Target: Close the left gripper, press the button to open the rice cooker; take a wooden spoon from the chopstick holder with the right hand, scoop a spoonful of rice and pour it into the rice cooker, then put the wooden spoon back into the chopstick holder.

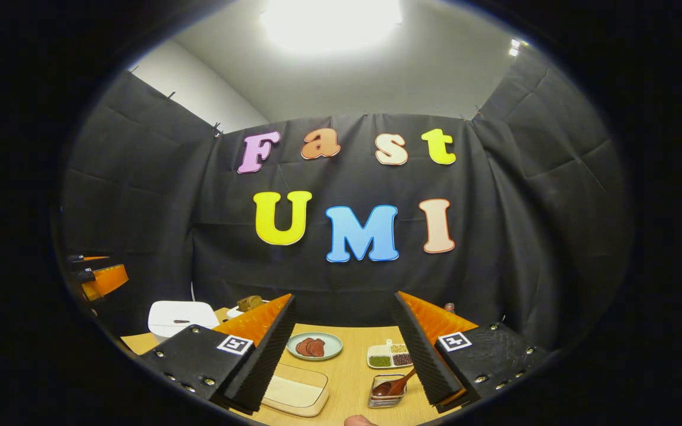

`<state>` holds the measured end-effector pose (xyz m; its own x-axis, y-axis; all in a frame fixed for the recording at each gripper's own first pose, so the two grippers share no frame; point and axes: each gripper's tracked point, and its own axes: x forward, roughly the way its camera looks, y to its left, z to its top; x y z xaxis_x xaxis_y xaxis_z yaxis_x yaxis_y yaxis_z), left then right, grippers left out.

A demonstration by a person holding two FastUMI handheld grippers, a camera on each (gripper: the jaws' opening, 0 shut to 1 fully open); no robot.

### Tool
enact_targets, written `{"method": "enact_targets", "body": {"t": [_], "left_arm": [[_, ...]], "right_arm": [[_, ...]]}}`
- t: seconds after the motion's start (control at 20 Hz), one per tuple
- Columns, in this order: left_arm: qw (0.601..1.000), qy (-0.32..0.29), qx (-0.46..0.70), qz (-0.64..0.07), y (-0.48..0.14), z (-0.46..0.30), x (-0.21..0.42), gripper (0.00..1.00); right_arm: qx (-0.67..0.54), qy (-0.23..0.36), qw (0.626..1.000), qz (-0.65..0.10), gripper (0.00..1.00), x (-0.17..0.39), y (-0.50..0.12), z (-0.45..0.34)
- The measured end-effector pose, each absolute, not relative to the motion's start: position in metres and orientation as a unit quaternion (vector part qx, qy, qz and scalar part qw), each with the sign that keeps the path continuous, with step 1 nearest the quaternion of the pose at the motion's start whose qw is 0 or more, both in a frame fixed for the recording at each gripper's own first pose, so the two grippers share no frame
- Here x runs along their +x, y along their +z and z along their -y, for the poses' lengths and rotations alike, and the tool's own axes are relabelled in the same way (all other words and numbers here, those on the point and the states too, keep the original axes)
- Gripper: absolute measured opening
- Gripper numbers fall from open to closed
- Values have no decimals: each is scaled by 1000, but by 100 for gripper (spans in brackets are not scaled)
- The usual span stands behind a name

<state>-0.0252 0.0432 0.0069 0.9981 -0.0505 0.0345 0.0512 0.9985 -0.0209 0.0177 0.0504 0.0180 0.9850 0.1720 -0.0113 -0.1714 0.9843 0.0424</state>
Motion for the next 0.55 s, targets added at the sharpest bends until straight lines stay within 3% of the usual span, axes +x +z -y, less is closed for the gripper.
{"method": "enact_targets", "body": {"t": [0.55], "left_arm": [[999,-18,-18,29,17,-49,-28,98]], "right_arm": [[26,89,996,3,98,15,31,-50]]}}
